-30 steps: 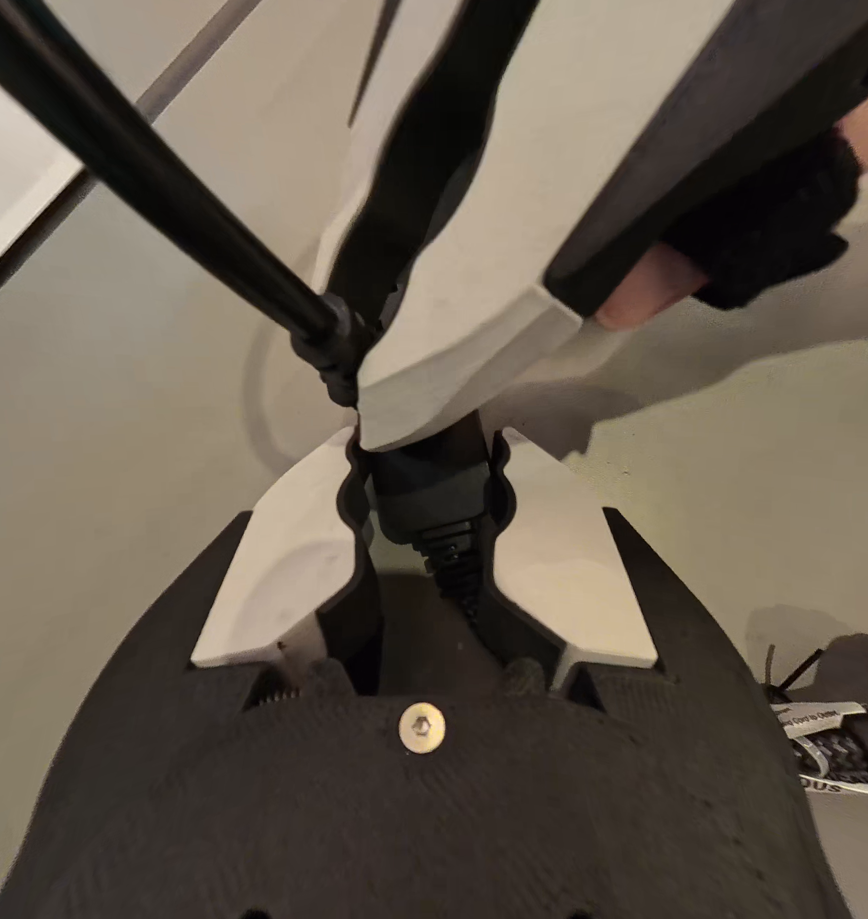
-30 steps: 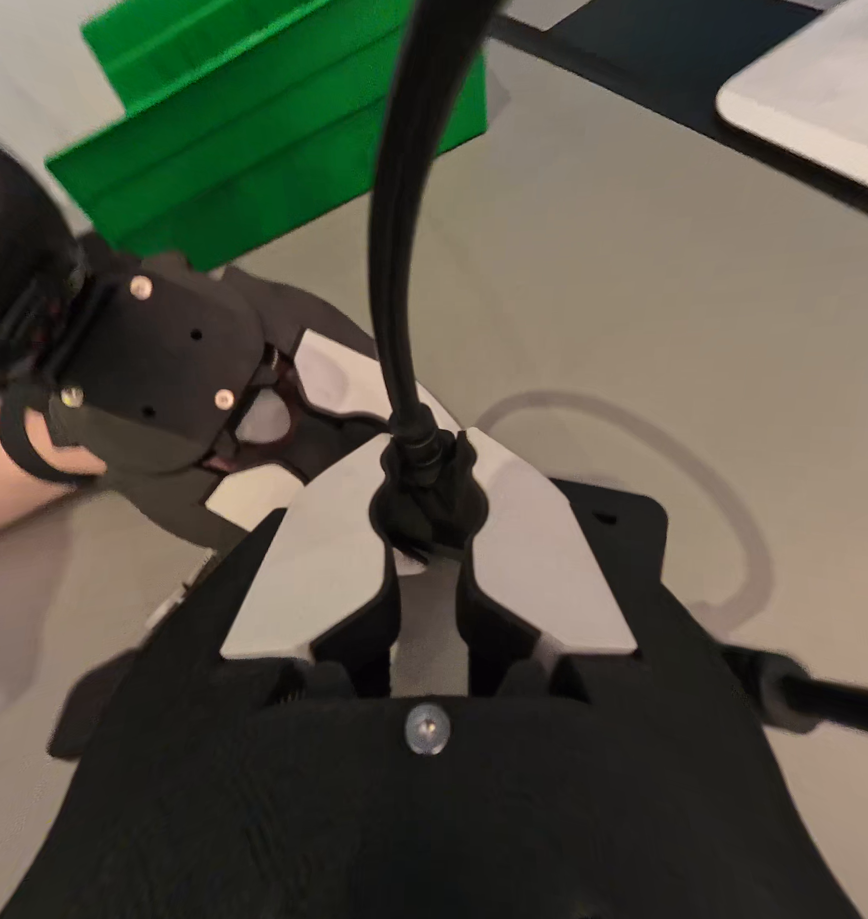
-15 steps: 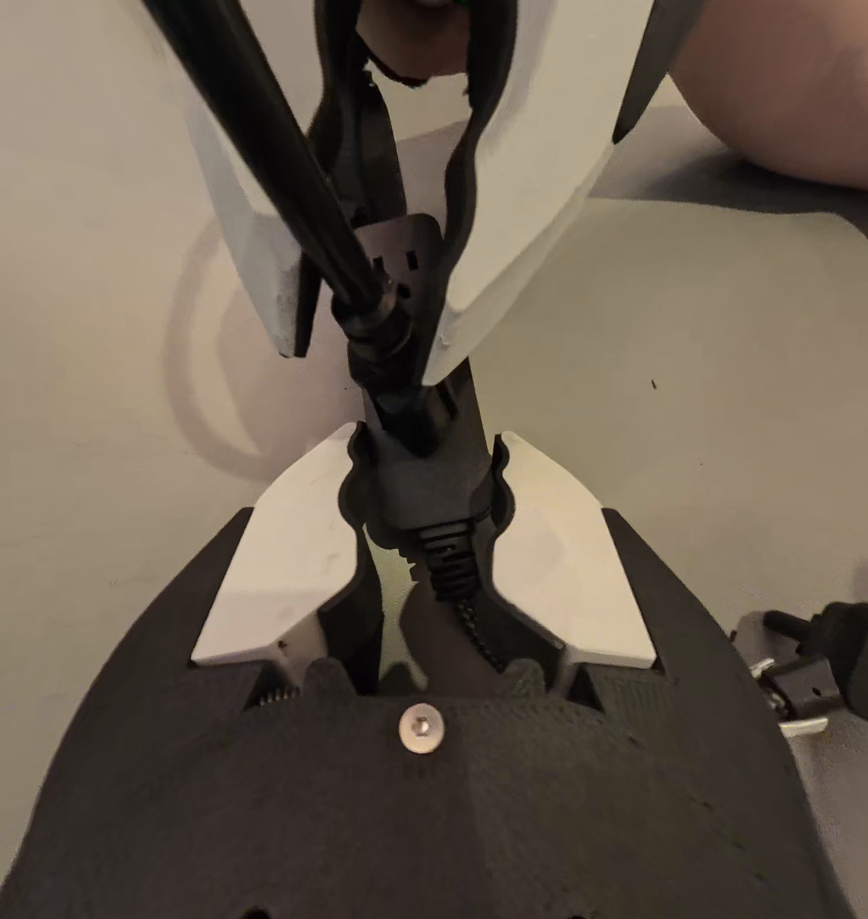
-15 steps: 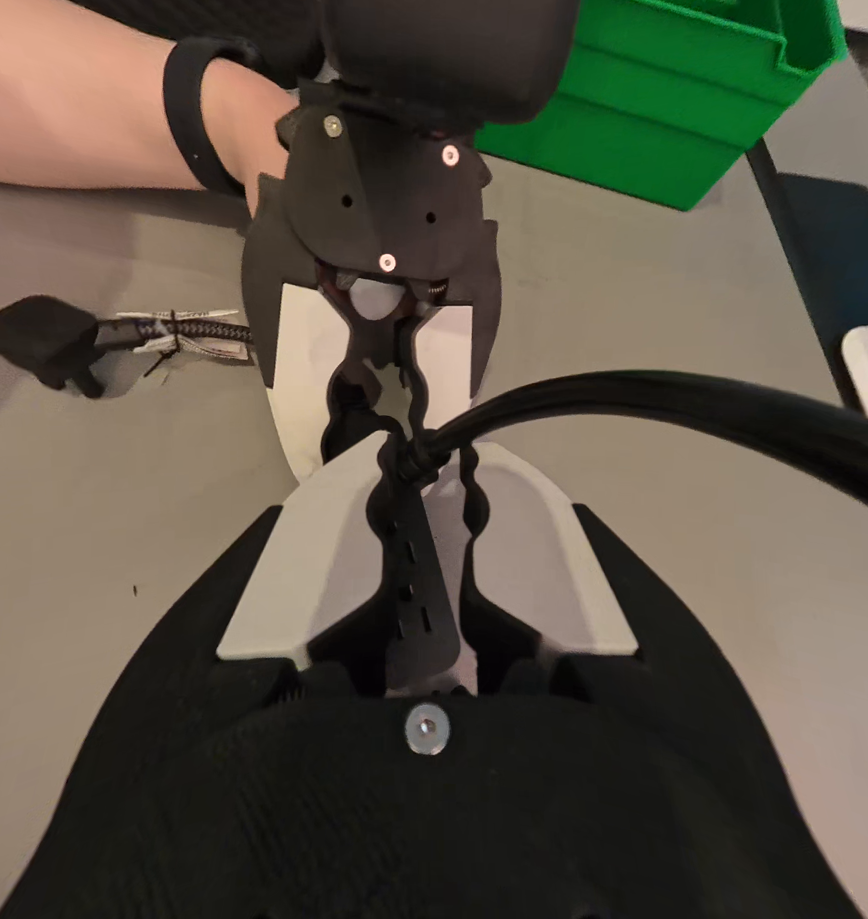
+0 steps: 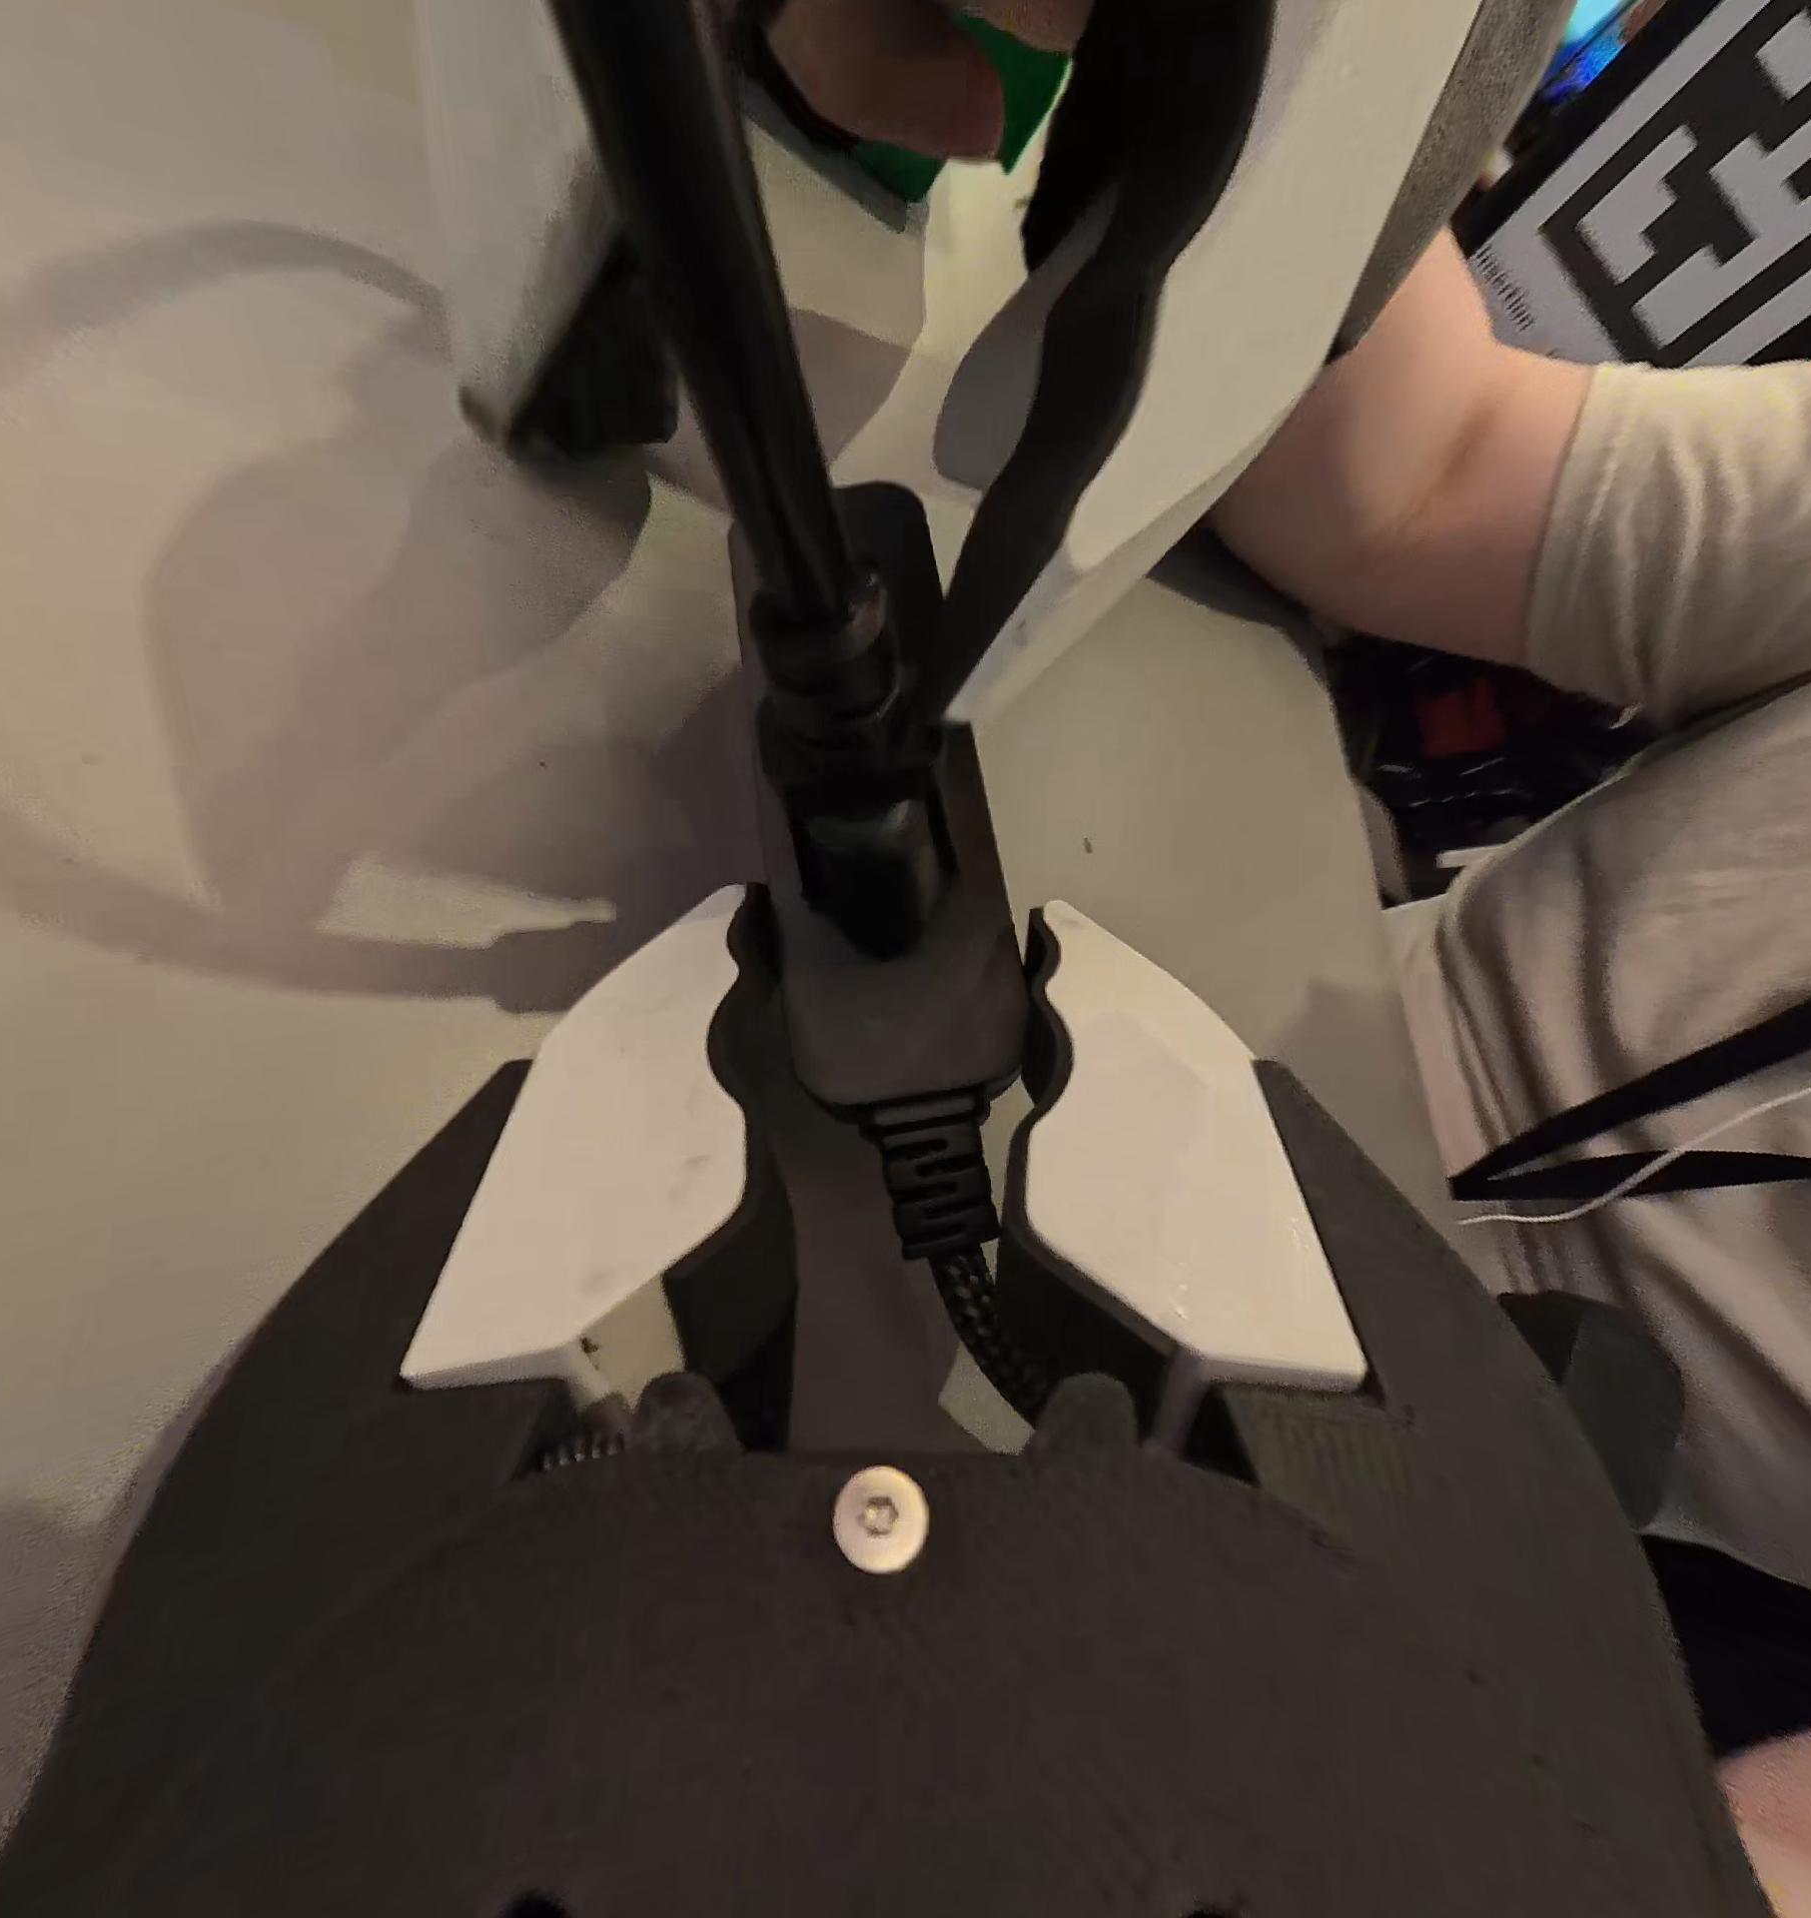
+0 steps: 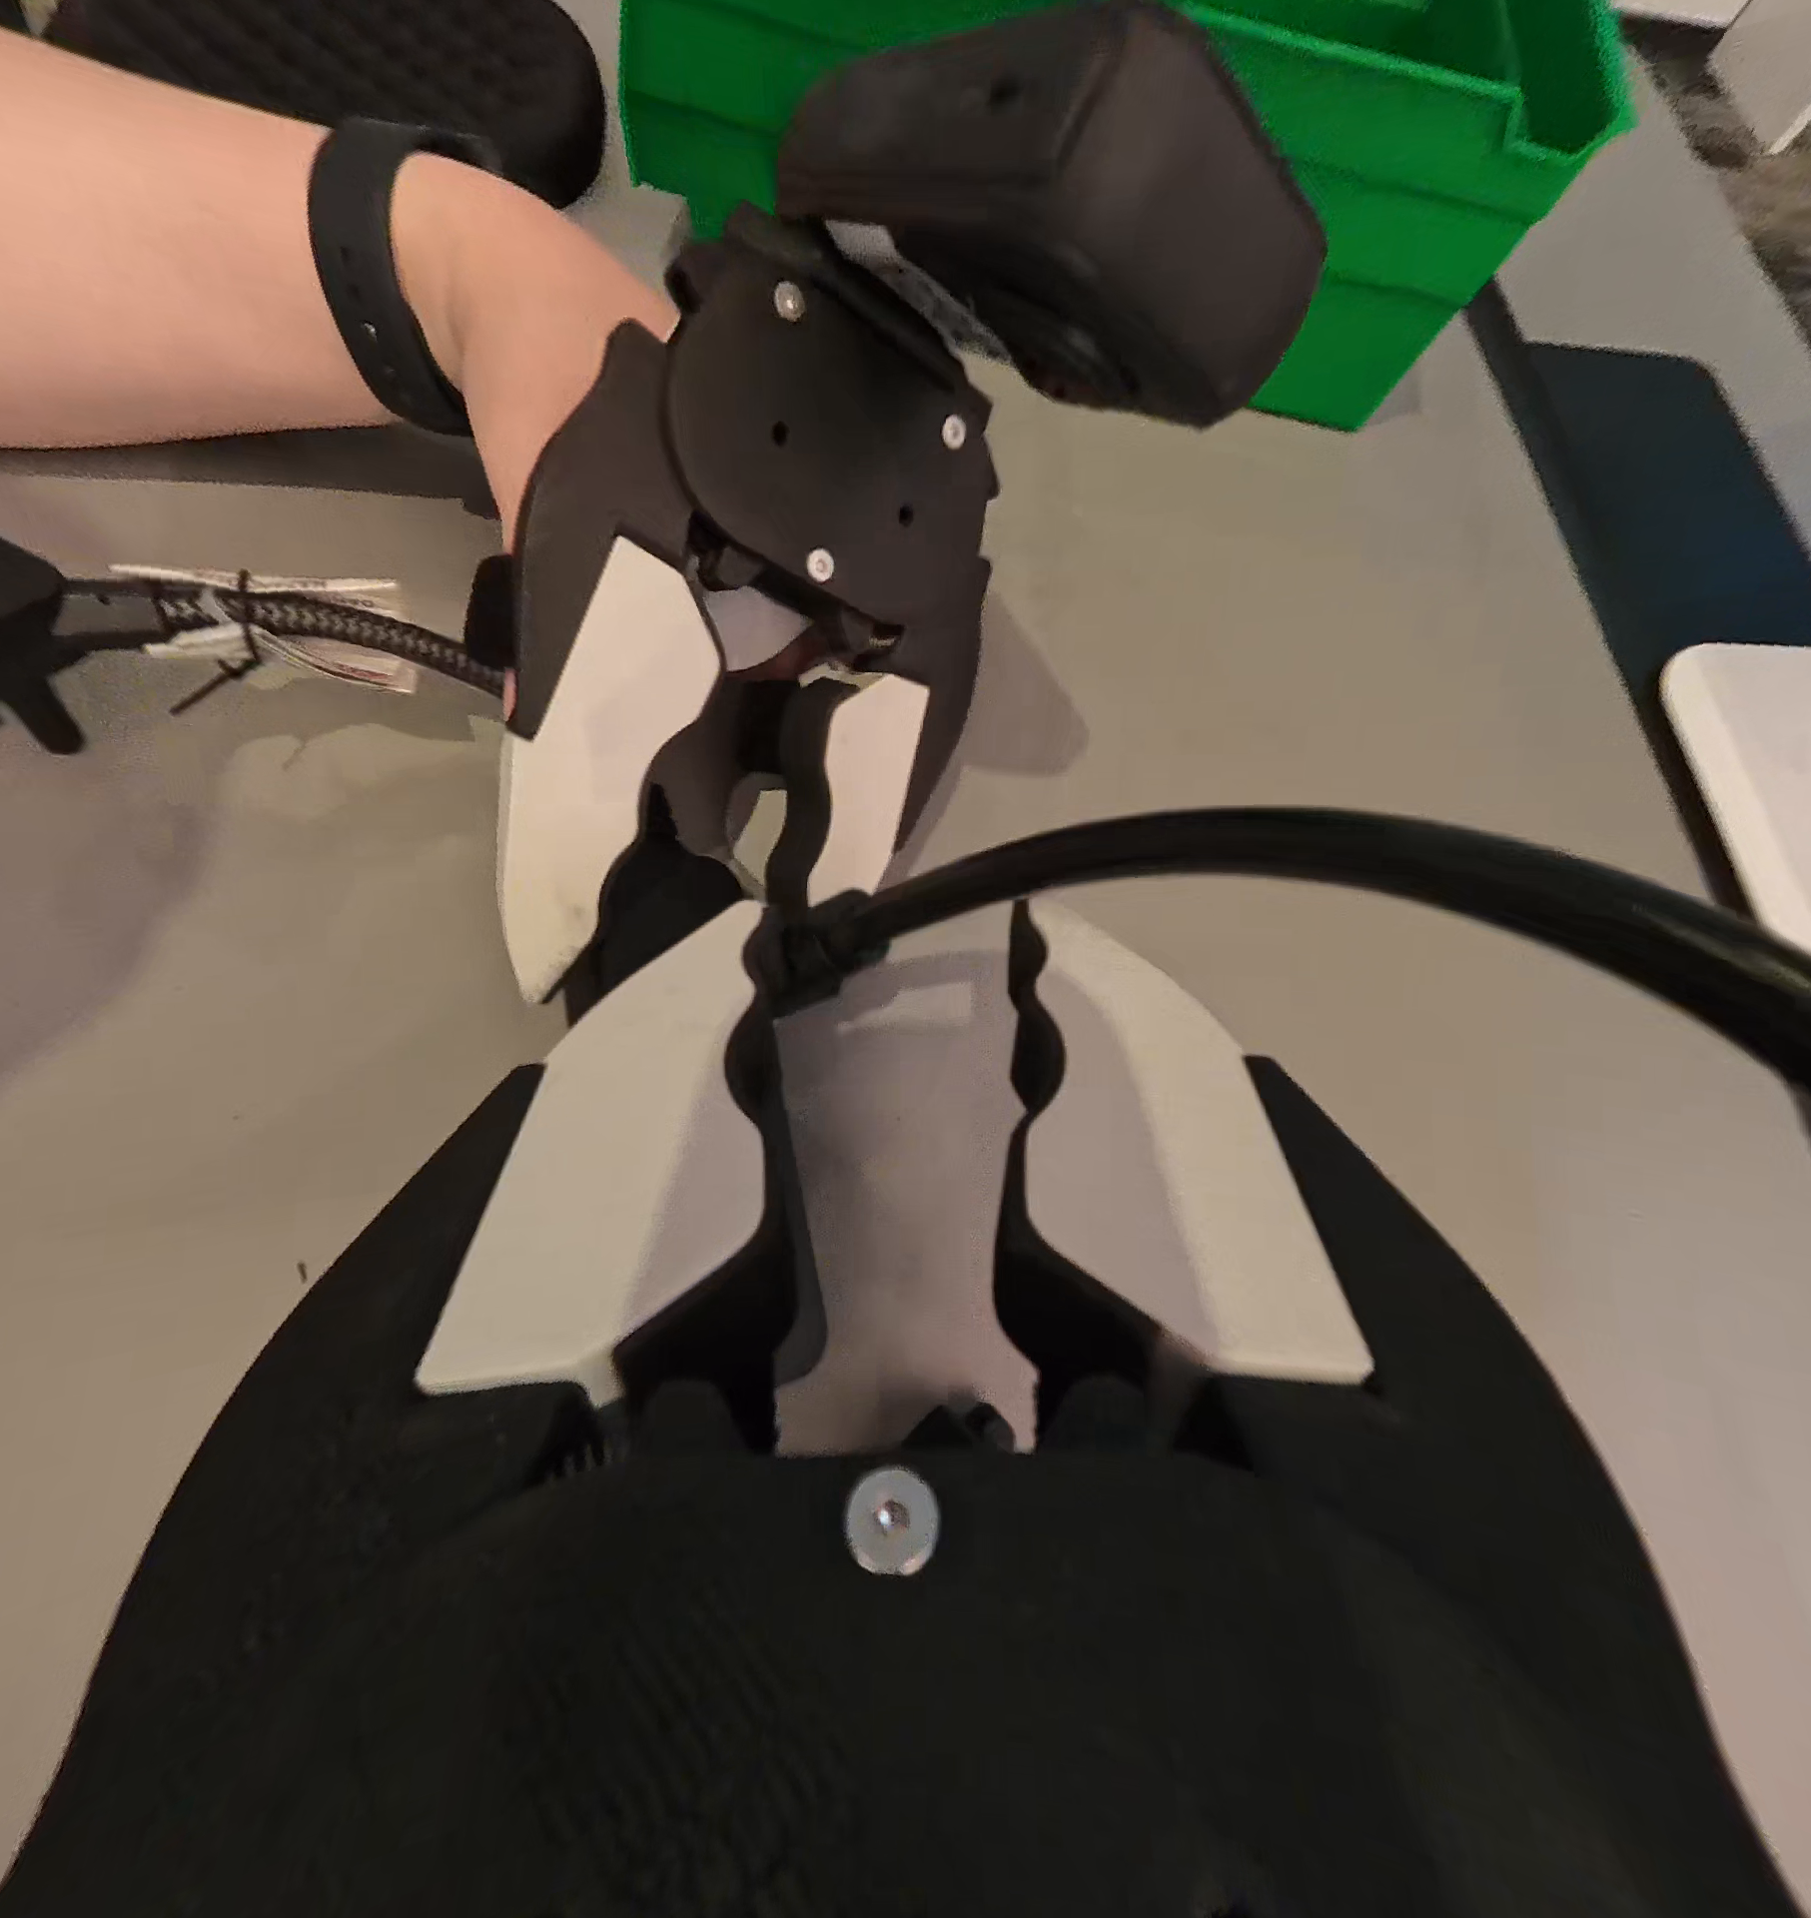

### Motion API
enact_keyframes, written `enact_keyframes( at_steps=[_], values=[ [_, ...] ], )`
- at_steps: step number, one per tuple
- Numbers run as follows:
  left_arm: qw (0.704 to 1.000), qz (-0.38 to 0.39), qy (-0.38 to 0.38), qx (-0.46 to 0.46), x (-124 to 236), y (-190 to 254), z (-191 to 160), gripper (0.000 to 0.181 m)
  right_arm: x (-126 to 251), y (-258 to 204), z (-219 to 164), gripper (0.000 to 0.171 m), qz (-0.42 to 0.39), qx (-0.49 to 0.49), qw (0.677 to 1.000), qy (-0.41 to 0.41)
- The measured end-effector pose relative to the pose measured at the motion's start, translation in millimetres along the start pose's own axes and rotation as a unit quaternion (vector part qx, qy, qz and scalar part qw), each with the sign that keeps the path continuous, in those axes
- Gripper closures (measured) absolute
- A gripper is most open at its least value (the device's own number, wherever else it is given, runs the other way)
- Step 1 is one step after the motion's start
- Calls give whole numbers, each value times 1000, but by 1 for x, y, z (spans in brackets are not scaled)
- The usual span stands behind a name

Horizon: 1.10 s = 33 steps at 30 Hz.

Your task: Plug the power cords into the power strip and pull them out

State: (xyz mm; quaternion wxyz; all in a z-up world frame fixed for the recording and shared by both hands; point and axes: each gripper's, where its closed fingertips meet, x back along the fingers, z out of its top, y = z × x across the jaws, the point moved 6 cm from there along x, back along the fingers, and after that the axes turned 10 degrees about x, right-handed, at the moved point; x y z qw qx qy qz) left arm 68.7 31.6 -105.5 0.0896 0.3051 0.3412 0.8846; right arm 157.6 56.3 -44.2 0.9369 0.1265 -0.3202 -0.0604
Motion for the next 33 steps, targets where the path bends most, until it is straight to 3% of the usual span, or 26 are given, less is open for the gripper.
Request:
enact_keyframes(
  at_steps=[4, 10, 13, 17, 22, 27, 30, 33],
  values=[
    [999, -19, 10, 34, 5, -3, -1, 136, 13, -2, 0, 120, -20, 37, 999, -27],
    [999, -24, 13, 40, 5, -4, 0, 137, 3, -14, -5, 124, -79, 162, 983, -46],
    [998, -28, 13, 45, 6, -4, -1, 137, 4, -13, -5, 141, -122, 184, 975, 32],
    [996, -47, 16, 69, 9, -5, -2, 137, 7, -17, -3, 147, -101, 145, 976, 127],
    [996, -51, 14, 74, 9, -5, -2, 137, -10, -21, -12, 154, -90, 158, 977, 112],
    [999, -6, -5, 42, 7, -2, -4, 137, -12, -24, -14, 155, -83, 153, 978, 119],
    [997, 64, -41, 14, 5, -1, -7, 137, -16, -30, -15, 154, -105, 197, 967, 120],
    [996, 77, -39, 4, 5, 0, -8, 136, -17, -34, -14, 155, -123, 222, 959, 123]
  ],
)
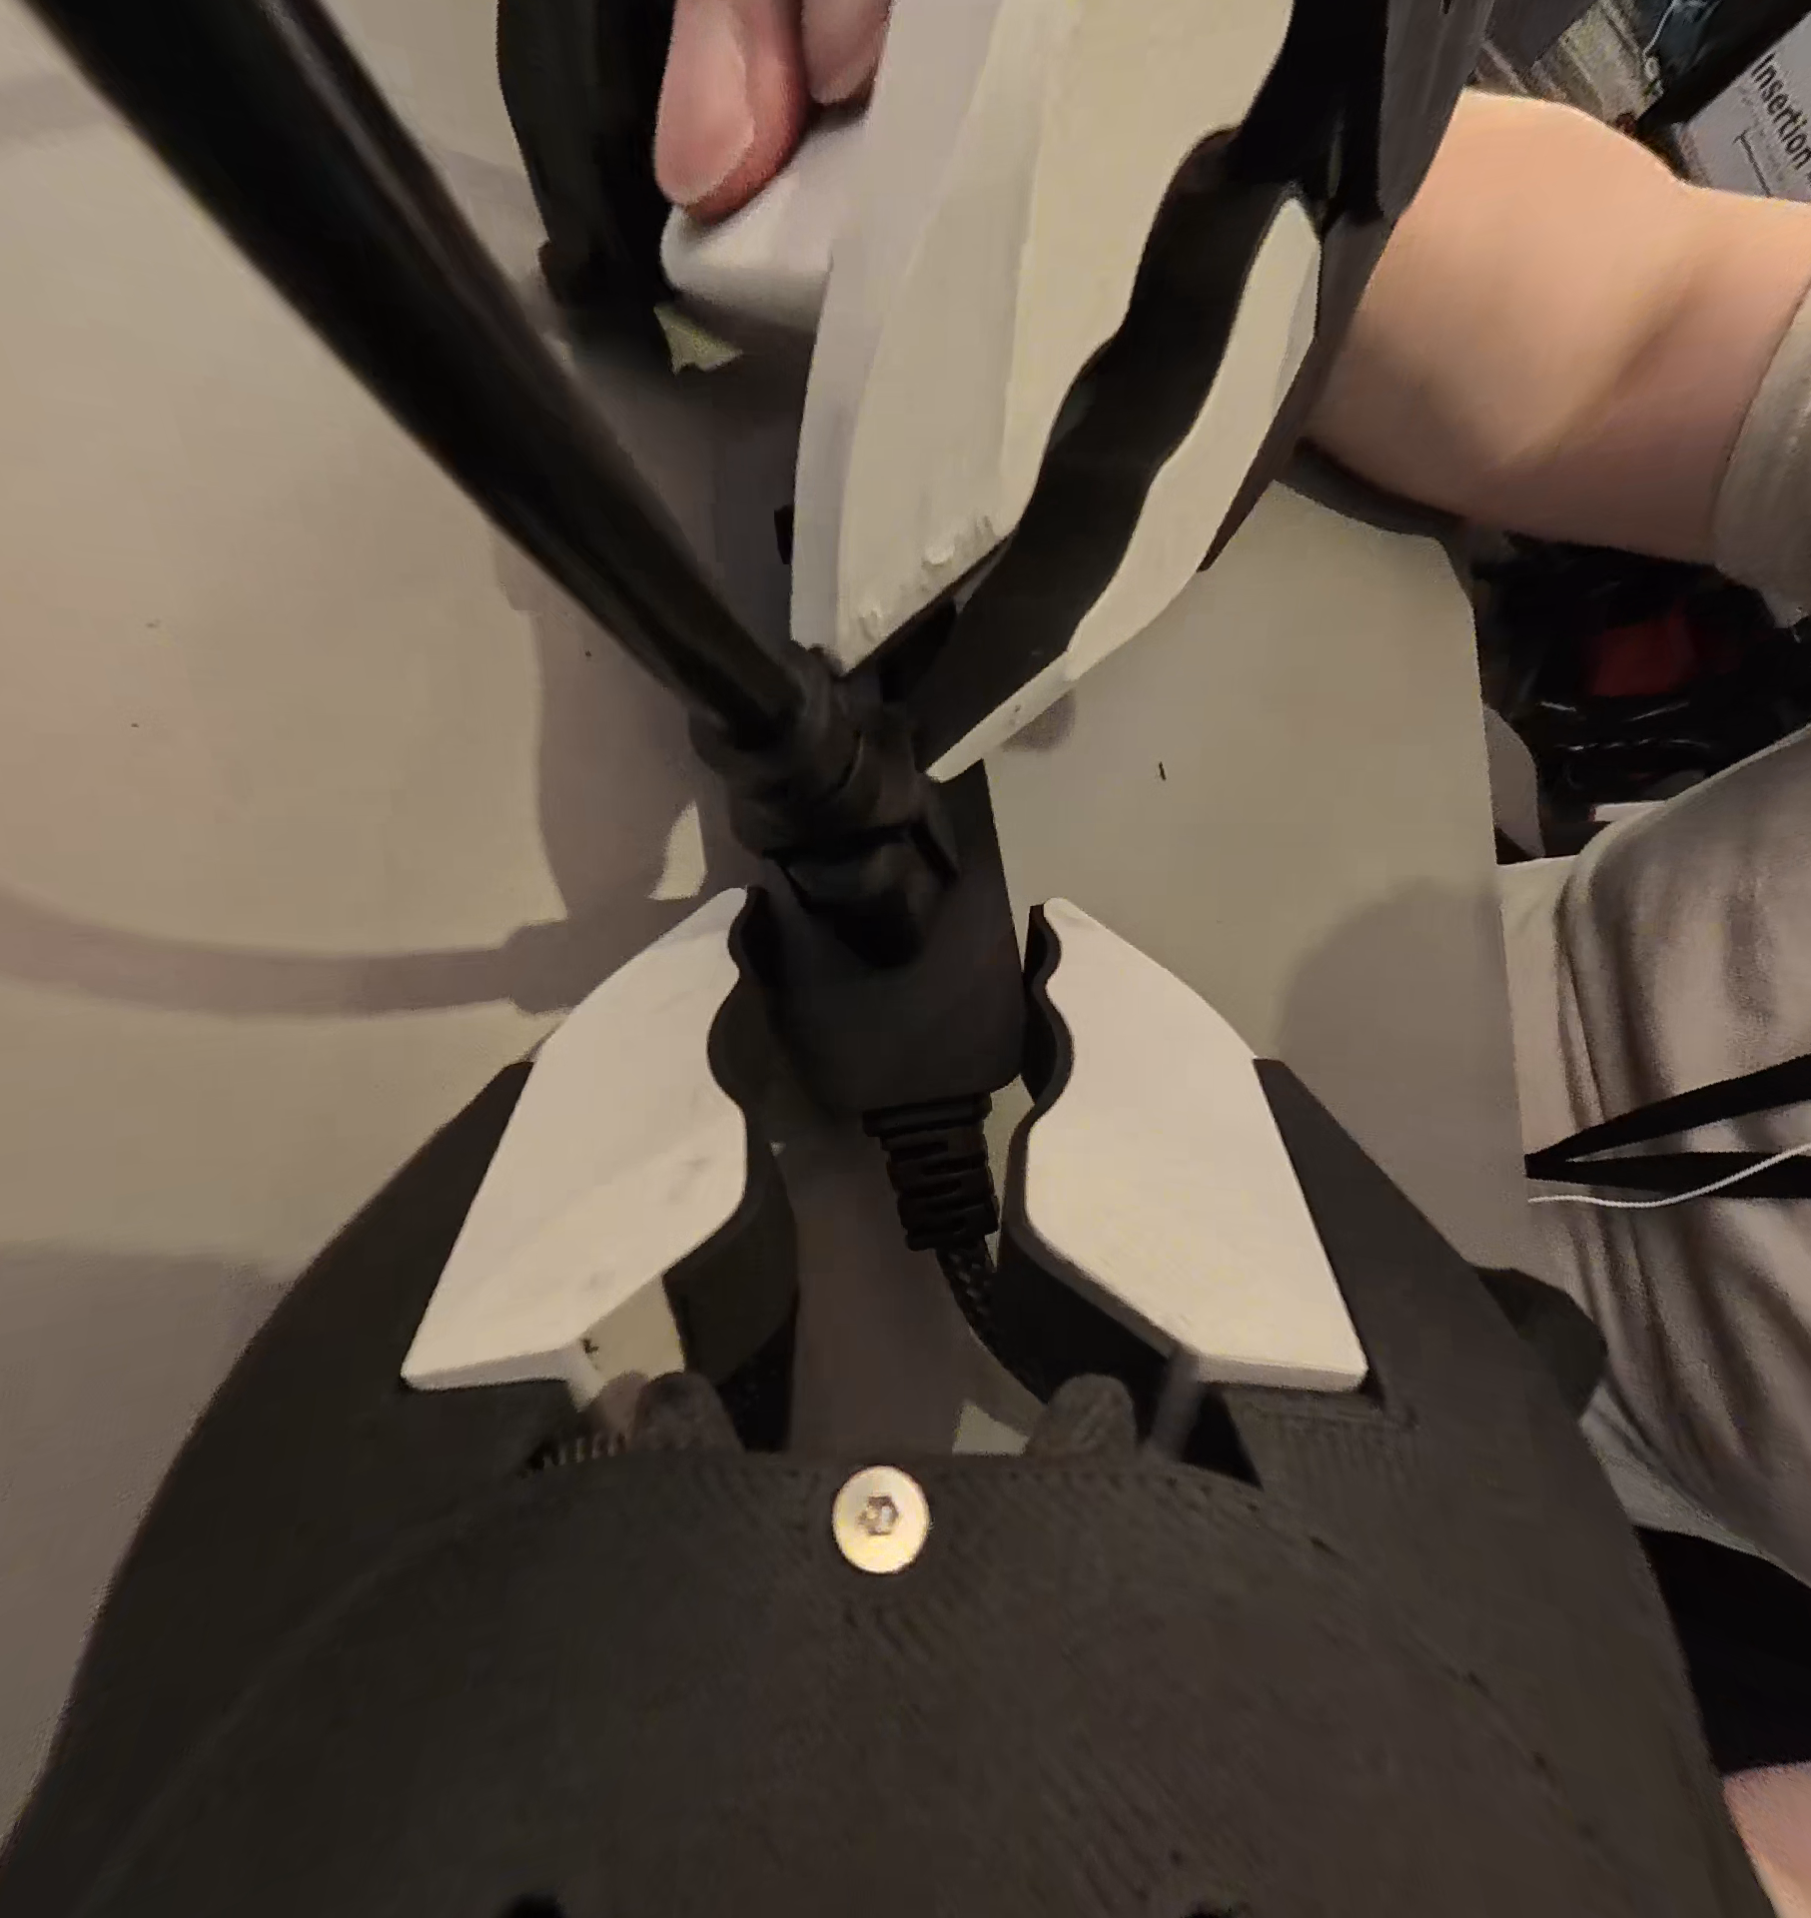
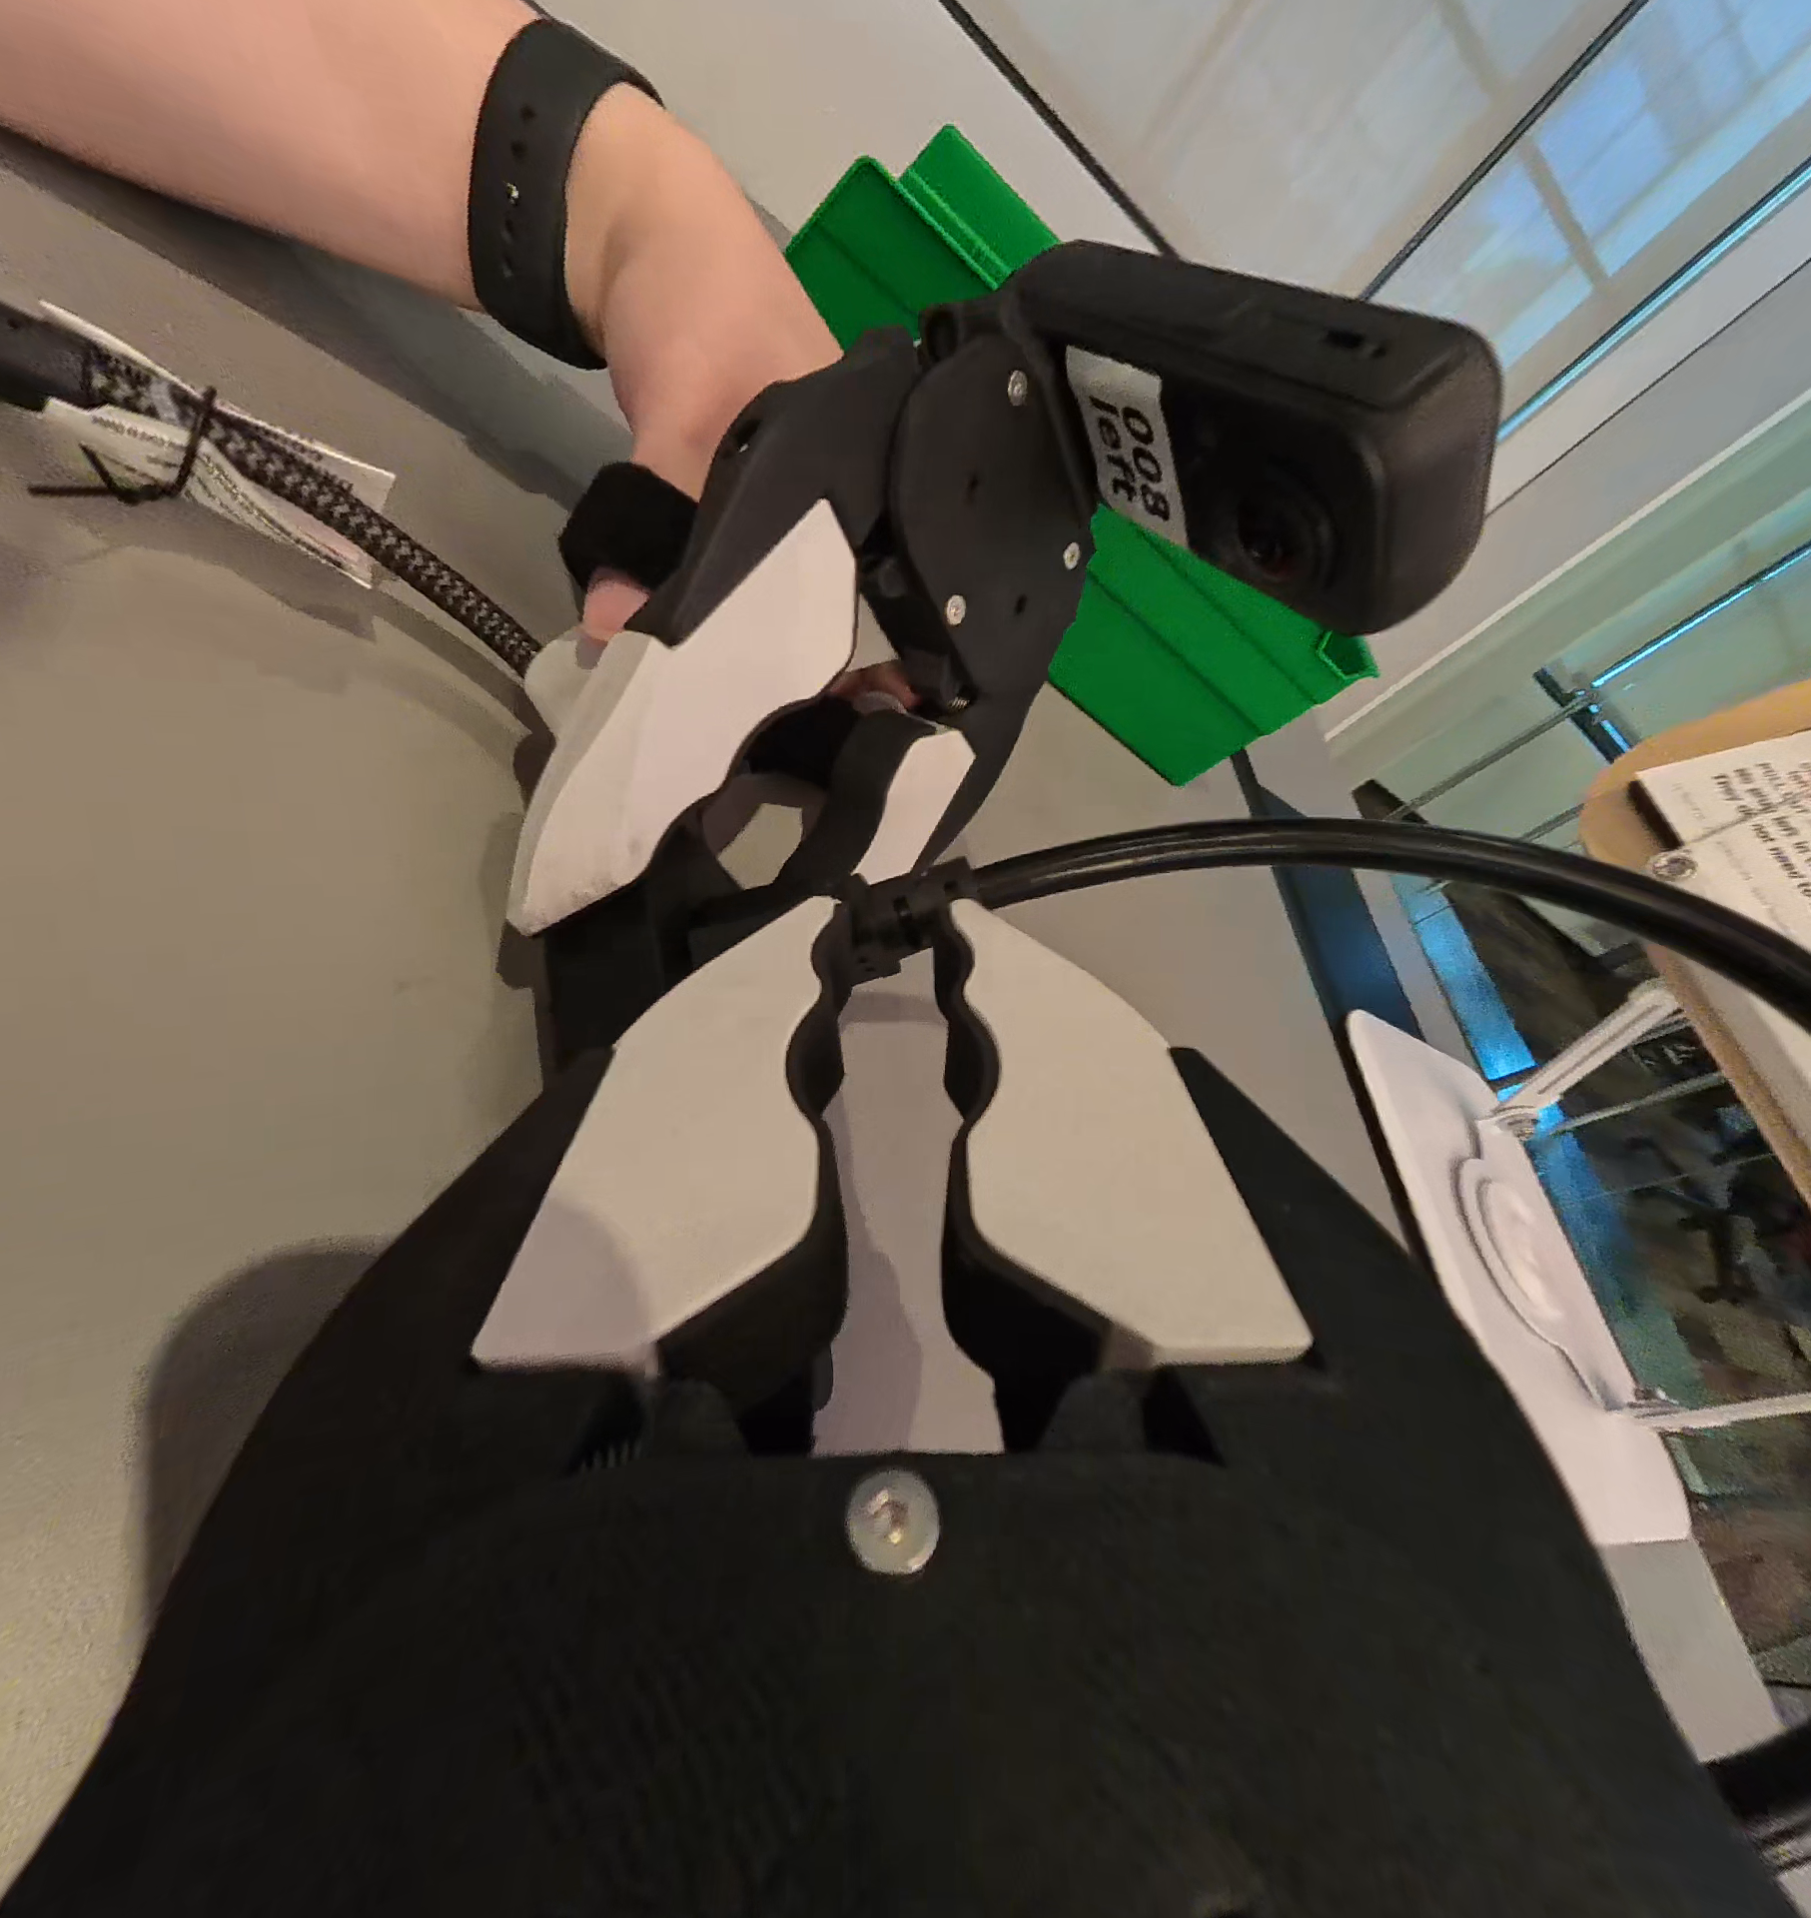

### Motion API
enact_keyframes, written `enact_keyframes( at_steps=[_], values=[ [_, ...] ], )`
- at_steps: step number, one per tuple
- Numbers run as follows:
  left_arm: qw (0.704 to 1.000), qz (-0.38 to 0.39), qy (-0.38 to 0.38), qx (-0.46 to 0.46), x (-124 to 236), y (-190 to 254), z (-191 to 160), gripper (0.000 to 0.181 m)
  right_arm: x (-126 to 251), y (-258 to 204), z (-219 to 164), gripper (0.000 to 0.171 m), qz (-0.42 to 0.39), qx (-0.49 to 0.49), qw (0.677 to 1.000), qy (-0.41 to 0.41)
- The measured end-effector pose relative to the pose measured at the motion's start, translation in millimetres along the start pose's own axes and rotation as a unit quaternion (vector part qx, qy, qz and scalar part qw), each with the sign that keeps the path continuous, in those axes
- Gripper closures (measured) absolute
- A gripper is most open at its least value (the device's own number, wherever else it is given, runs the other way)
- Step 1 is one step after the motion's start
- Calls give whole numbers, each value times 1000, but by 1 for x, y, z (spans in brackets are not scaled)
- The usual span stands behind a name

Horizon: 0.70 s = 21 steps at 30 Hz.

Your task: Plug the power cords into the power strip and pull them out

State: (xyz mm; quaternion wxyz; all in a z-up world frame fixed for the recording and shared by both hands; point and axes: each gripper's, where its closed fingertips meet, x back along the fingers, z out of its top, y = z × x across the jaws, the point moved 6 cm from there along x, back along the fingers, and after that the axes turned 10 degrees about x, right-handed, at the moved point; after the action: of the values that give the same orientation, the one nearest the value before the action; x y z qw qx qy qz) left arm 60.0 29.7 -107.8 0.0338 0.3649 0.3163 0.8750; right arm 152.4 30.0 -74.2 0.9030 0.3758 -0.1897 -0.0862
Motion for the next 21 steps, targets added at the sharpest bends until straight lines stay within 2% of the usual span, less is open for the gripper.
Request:
enact_keyframes(
  at_steps=[3, 6, 21],
  values=[
    [1000, -4, -3, 6, 0, -1, 1, 136, -1, -2, 1, 155, -18, 34, 999, -6],
    [1000, -10, -5, 18, 0, -2, 2, 136, -3, -4, 0, 162, -20, 53, 998, -10],
    [999, 36, 13, -17, -1, -1, 1, 135, -6, -6, -2, 164, -49, 1, 999, -21]
  ],
)
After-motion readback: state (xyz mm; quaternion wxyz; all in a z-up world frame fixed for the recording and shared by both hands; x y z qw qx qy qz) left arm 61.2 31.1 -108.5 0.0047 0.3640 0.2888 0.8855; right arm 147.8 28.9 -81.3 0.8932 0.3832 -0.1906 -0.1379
